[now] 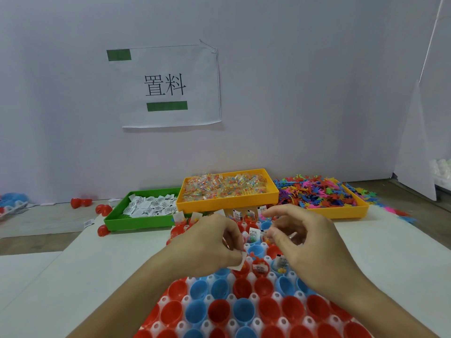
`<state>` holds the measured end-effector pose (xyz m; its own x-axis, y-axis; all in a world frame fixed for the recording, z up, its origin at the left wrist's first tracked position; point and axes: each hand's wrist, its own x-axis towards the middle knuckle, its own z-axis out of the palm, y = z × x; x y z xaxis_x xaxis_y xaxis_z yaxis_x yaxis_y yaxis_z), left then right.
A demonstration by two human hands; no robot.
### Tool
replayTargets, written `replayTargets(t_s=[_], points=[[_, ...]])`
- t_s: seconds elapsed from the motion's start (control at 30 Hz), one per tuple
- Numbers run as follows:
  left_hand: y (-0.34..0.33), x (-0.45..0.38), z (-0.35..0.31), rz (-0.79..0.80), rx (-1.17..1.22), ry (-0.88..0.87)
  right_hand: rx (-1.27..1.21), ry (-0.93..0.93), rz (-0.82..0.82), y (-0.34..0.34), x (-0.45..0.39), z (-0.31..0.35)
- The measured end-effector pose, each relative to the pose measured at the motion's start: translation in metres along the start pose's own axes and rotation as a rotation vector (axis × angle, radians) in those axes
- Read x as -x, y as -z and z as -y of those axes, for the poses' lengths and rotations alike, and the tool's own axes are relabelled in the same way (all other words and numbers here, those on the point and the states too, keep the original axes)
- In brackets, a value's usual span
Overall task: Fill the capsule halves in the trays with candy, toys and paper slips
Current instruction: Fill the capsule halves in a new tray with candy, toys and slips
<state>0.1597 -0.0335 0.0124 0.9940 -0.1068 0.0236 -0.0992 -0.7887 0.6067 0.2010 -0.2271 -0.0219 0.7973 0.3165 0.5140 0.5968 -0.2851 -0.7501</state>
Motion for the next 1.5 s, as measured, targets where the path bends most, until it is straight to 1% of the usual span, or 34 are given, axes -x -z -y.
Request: replayTargets(t_s=[0.13,0.47,0.67,0.87,1.03,1.13,1.27,1.37,1.5], points=[[-0.002,-0.001,0.000,0.045,0.013,-0.014,0.003,0.001,0.004,0.001,0.000,0.000],[-0.003,-0.004,0.005,0.013,0.086,0.024,0.017,0.008,-0.002,0.002,-0.001,-0.001],[-0.005,-0.005,0.009,-0.010,0.048,0.052,0.011,0.017,-0.023,0.003,-0.002,-0.002],[-0.009,-0.007,0.013,0.011,0.004,0.048,0.020,0.014,-0.025,0.004,-0.002,-0.003],[-0.010,-0.007,0.016,-0.005,-0.045,0.025,0.022,-0.001,-0.026,0.003,-0.003,-0.004],[-0.008,-0.006,0.016,-0.014,-0.034,0.015,0.026,-0.001,-0.036,0.005,-0.004,-0.008],[0.001,-0.004,0.014,0.003,0.012,0.012,0.055,-0.007,-0.110,0.012,-0.009,-0.018],[0.013,-0.002,0.016,-0.056,0.018,-0.003,0.092,-0.039,-0.185,0.023,-0.017,-0.030],[0.033,-0.002,0.024,-0.135,0.021,0.019,0.126,-0.138,-0.296,0.040,-0.025,-0.053]])
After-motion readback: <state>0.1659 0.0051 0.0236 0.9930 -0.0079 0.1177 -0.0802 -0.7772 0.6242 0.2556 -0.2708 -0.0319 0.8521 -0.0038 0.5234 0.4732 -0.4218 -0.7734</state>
